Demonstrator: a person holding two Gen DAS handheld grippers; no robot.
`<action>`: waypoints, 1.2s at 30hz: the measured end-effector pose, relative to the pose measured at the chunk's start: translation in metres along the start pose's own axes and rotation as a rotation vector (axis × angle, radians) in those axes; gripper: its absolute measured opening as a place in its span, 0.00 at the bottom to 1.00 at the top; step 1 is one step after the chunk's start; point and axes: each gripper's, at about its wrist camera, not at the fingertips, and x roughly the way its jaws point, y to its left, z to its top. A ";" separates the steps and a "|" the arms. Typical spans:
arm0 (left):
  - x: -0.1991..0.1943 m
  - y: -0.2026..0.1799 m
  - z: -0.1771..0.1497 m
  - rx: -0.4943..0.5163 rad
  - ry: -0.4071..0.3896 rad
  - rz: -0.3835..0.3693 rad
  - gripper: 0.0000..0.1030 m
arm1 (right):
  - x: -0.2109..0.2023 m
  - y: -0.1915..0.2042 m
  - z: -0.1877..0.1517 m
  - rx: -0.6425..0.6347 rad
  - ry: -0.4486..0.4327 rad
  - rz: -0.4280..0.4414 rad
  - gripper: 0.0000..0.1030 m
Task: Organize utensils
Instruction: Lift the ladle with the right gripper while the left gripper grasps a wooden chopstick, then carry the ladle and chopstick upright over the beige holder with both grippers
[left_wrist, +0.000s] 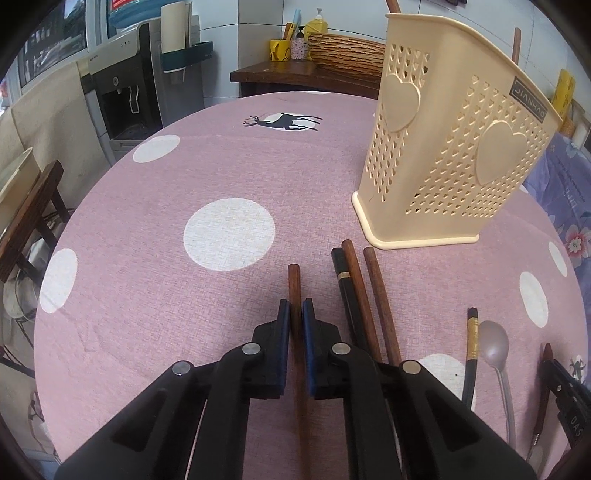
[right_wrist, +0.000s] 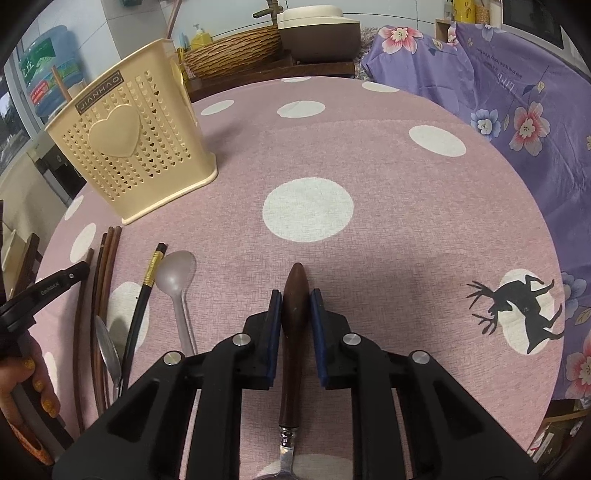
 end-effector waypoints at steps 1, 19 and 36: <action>0.000 0.000 0.000 0.000 0.002 -0.006 0.08 | -0.001 0.001 0.000 0.000 -0.005 0.009 0.16; -0.162 0.017 0.012 0.044 -0.309 -0.216 0.08 | -0.132 0.002 0.007 -0.080 -0.262 0.137 0.16; -0.198 0.027 0.017 0.057 -0.414 -0.226 0.08 | -0.155 0.024 0.012 -0.159 -0.298 0.157 0.16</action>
